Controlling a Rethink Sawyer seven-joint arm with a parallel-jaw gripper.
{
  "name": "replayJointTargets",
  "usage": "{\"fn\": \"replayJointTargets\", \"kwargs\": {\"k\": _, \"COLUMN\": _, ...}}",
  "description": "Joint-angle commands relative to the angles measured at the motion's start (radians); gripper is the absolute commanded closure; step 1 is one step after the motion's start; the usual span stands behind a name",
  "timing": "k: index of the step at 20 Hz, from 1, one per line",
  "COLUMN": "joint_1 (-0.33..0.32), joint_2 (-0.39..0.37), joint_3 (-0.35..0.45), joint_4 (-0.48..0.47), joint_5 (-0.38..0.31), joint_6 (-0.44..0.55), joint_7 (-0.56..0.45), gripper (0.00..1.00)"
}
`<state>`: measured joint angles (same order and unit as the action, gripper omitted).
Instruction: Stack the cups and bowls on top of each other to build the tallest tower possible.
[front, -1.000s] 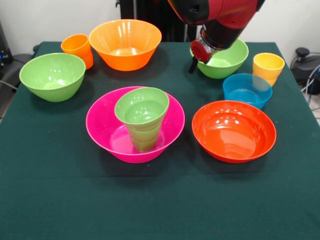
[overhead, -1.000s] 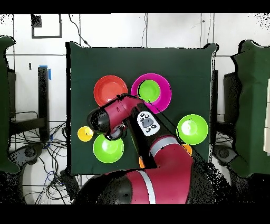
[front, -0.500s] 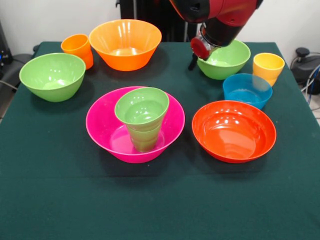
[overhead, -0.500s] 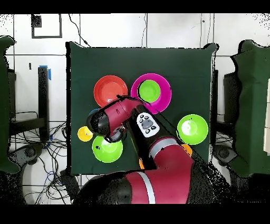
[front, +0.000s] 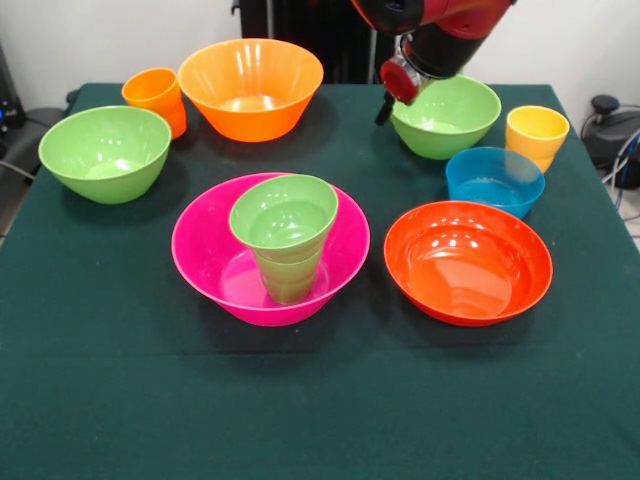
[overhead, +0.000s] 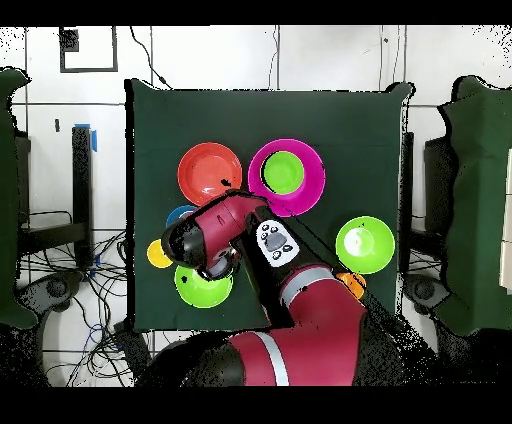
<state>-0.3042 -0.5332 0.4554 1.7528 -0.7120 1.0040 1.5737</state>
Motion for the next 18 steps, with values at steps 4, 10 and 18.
{"fn": "replayJointTargets", "kwargs": {"k": 4, "joint_1": 0.039, "joint_2": 0.053, "joint_3": -0.016, "joint_4": 0.023, "joint_5": -0.093, "joint_6": -0.070, "joint_7": -0.038, "gripper": 0.00}}
{"fn": "replayJointTargets", "kwargs": {"k": 10, "joint_1": 0.052, "joint_2": 0.087, "joint_3": -0.032, "joint_4": 0.014, "joint_5": -0.109, "joint_6": -0.156, "joint_7": 0.026, "gripper": 0.00}}
{"fn": "replayJointTargets", "kwargs": {"k": 18, "joint_1": 0.031, "joint_2": 0.058, "joint_3": -0.037, "joint_4": -0.005, "joint_5": -0.125, "joint_6": -0.263, "joint_7": 0.025, "gripper": 0.00}}
